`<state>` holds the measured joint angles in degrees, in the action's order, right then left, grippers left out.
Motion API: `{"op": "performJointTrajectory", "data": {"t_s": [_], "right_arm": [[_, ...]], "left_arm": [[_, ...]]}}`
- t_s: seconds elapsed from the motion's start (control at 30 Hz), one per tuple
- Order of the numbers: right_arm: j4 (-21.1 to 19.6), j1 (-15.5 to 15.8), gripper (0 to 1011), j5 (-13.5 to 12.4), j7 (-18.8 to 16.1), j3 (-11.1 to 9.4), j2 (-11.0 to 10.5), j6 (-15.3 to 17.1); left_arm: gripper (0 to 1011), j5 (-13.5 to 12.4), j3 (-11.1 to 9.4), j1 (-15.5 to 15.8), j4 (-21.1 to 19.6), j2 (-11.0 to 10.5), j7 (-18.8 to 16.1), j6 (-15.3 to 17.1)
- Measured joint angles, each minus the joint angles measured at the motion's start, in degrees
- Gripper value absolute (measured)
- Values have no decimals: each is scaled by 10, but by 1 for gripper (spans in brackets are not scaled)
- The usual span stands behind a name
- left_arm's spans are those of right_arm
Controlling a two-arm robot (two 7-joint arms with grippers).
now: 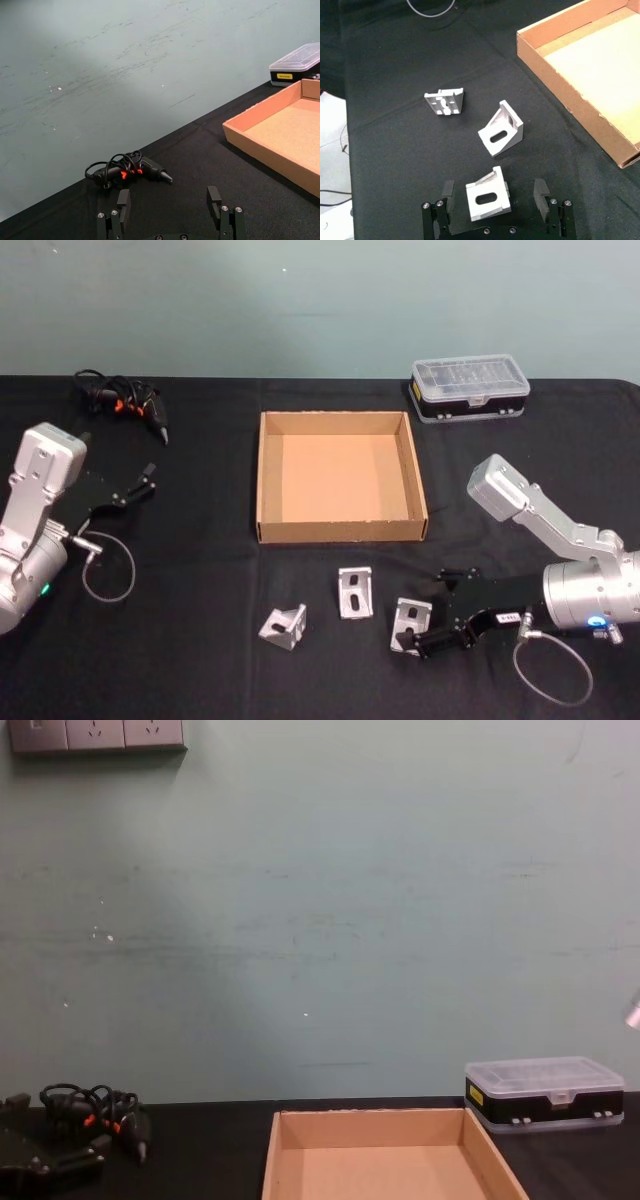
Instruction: Use one hand to pick up the angle iron from the table and place it into the box.
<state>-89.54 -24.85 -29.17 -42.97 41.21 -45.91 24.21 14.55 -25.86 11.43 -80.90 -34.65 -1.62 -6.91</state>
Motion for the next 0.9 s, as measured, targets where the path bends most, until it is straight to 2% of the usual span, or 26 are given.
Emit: {"op": "performJointTrajectory", "data": {"t_s": [0.47,0.73,0.83,0.9], "right_arm": [[0,4,998,4,11,-6,2,-7],[1,5,841,12,14,-5,3,-6],[-1,6,713,13,14,-6,3,-6],[-1,6,679,13,14,-7,2,-7]], "left_arm": [[1000,0,0,0,0,0,0,0],[1000,0,0,0,0,0,0,0],[1000,0,0,0,0,0,0,0],[1000,0,0,0,0,0,0,0]]}}
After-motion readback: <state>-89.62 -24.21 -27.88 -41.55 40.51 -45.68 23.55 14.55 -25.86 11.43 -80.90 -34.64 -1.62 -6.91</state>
